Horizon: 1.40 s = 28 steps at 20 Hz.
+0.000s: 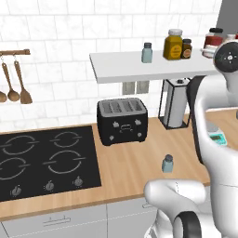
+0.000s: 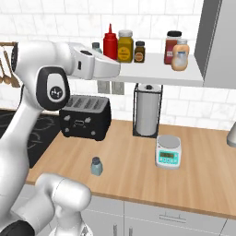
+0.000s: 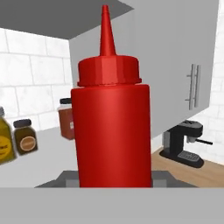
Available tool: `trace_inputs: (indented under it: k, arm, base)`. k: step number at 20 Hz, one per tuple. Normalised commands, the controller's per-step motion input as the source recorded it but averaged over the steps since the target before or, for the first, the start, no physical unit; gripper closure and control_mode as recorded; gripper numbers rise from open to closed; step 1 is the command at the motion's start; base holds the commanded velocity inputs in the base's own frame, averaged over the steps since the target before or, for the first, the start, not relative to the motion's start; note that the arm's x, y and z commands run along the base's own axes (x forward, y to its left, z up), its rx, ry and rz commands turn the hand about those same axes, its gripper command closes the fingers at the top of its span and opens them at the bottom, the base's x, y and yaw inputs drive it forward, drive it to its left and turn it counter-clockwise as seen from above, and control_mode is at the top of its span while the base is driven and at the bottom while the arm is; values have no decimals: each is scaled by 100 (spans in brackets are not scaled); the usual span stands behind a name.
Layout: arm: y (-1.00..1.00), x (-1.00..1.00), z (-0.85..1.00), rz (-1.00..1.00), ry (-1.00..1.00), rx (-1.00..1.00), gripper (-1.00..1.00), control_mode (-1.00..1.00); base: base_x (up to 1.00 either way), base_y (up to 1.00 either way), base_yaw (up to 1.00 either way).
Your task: Put the shaker and condiment bottle from the counter next to their counterparts in the cabinet.
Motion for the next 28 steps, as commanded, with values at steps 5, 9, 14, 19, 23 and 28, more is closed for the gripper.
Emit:
trace_inputs:
  k: [5,9,14,19,23,28]
  arm:
    - [-11,28,-11,-2,0,-2,100,-100]
    - [-22,16,0,-2,4,0,100,-100]
    - [-5,34,-9,0,9,-1,100,-100]
    - [-1,46,-16,0,3,-5,100,-100]
    - [-16,39,-12,0,0,-1,100,-100]
    - [-23,42,-15,0,0,0,100,-100]
  base:
    - [0,0,0]
    - [0,0,0]
    - [0,0,0]
    - [0,0,0]
    - [0,0,0]
    - [0,0,0]
